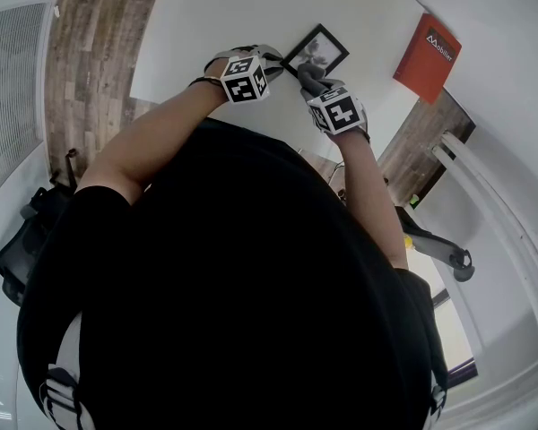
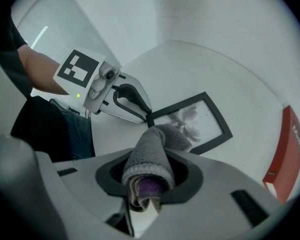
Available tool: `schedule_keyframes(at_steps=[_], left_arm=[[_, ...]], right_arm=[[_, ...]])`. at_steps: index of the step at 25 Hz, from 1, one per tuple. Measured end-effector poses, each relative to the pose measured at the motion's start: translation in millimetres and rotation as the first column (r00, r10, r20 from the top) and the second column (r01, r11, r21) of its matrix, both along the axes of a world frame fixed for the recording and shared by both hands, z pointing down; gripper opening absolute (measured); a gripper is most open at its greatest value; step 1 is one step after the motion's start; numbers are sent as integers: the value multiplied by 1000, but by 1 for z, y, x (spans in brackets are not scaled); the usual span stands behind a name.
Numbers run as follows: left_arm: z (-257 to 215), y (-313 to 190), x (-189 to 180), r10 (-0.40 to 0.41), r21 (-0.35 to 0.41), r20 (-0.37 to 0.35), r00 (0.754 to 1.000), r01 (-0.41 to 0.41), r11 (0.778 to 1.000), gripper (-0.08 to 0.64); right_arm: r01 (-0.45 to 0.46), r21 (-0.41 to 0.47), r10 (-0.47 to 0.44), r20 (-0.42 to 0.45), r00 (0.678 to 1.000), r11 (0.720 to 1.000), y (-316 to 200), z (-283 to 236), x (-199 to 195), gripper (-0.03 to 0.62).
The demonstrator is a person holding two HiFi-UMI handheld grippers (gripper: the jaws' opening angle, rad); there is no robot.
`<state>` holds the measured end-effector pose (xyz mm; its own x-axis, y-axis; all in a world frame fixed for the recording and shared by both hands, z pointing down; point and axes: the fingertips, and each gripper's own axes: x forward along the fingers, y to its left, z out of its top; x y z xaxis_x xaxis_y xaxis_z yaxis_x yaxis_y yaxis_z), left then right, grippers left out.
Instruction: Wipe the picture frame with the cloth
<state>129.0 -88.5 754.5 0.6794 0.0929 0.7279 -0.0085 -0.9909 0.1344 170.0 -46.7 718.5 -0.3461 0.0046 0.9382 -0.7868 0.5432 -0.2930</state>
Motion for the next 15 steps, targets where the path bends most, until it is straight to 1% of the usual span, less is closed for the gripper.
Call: schedule_keyframes(at_steps=[15], left_arm=[[0, -1, -2, 4, -21, 4, 1000, -4, 1000, 86]], right_arm=[[-20, -2, 20, -3, 1000, 1000, 1, -5, -1, 107]])
